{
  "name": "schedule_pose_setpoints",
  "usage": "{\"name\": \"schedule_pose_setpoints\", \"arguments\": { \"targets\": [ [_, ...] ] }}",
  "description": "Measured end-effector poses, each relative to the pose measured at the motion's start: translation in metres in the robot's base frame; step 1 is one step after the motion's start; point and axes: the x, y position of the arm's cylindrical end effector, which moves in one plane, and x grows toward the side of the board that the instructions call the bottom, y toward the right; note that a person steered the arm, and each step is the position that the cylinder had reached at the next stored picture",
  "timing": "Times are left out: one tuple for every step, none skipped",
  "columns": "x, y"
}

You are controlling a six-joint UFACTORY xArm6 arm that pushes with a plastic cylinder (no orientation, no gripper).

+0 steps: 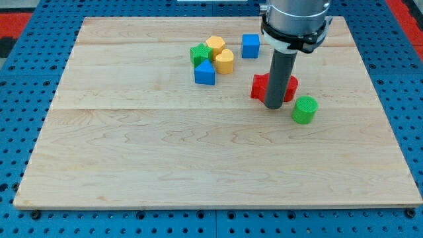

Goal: Move the red circle above to the green circle

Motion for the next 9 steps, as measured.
{"name": "schedule_pose_setpoints", "arguments": {
  "targets": [
    [-0.012, -0.011],
    [-0.026, -0.018],
    [-0.038, -0.018],
    [-0.038, -0.001],
    [-0.05, 0.03],
    [-0.066, 0.034],
    [-0.061, 0.027],
    [-0.053, 0.025],
    [-0.053, 0.022]
  ]
}}
